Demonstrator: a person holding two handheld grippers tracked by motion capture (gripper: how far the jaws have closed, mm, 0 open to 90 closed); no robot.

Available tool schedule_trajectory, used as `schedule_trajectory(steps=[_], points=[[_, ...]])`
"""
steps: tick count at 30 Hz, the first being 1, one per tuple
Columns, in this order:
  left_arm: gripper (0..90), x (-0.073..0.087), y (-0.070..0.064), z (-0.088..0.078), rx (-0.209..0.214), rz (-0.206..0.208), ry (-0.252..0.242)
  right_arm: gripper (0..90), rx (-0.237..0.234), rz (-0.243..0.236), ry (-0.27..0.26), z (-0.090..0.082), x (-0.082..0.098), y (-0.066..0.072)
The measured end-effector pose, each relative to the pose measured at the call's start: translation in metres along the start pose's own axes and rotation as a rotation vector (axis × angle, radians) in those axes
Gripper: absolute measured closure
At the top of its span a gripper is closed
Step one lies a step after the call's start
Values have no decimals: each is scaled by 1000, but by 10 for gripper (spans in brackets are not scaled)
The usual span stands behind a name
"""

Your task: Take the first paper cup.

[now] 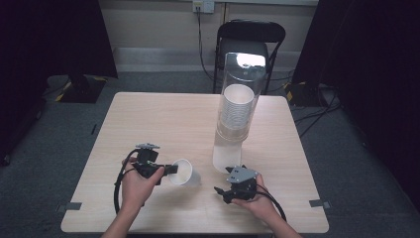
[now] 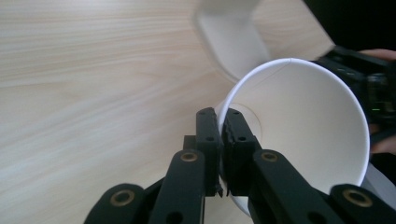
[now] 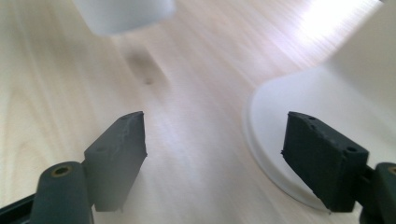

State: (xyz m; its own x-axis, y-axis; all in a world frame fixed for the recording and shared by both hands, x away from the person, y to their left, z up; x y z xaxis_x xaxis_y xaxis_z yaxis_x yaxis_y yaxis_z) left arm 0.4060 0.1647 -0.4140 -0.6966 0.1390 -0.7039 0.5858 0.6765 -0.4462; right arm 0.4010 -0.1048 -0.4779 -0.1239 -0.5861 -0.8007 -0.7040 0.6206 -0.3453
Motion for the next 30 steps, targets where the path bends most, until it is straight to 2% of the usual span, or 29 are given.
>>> schedule_trajectory(steps=[4,8,12,14,16,20,23,25,26,30], points=[[863,0,20,-11,-90,-20,9,197,23,41,0,-1,2,-9],[853,2,29,-15,-127,-37,11,195,49,68,-2,-1,4,-16],[847,3,36,-14,-145,-45,14,197,49,106,-7,-1,4,-20],[828,3,38,-13,-138,-50,-6,196,53,107,-10,-2,5,-21],[807,3,38,-12,-135,-49,-7,196,51,111,-12,-2,5,-22],[607,0,33,-14,-96,5,-79,196,53,118,-8,-2,7,-24],[493,0,31,-17,-104,55,-96,196,53,123,-9,-3,8,-25],[461,3,29,-21,-80,53,-113,194,53,124,-8,-3,9,-26],[424,5,28,-24,-70,66,-131,194,55,128,-6,-3,9,-27],[276,18,24,-34,-83,142,-162,193,69,138,0,-5,11,-31]])
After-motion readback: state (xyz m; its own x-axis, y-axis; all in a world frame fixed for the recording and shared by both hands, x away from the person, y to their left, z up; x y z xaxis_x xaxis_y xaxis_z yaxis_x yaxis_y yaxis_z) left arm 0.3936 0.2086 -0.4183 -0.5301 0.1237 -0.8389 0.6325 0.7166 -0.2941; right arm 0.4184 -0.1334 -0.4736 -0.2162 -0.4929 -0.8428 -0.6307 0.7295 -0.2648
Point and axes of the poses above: each handheld gripper's, and its own axes: z roughly forward along the jaws, x roughly out of its underside, y roughly to its left, the point moved 5 cm from there along z, roughly forward along the jaws, and after that the axes turned 8 degrees about x, right-handed, at the moved point
